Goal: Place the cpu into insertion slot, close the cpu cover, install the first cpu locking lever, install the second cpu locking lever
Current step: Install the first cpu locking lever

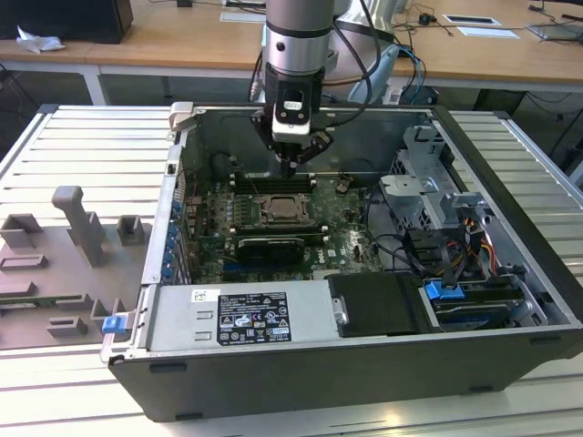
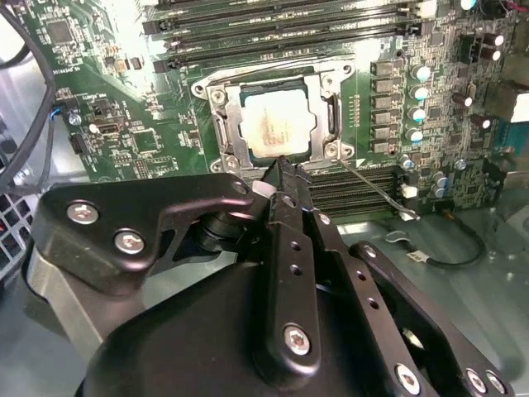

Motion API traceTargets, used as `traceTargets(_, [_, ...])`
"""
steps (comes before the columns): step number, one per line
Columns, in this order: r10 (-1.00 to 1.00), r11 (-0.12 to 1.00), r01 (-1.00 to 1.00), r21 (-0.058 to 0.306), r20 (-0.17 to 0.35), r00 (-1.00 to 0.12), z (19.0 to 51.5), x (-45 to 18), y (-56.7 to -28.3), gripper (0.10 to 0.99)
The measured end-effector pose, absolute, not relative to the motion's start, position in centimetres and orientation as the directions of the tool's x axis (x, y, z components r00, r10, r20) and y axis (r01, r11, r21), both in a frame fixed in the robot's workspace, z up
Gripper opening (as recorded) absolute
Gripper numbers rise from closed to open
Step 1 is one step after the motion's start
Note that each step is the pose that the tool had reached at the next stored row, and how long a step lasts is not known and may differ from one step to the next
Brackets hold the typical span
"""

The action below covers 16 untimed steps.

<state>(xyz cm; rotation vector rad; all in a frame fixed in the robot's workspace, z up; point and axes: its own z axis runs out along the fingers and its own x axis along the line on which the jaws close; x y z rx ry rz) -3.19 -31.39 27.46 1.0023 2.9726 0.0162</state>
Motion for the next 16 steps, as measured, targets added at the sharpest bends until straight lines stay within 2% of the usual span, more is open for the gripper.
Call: traceTargets(16, [0.421, 0.907, 0.421, 0.011, -0.001, -0.907, 27.46, -3.18, -31.39, 0.106])
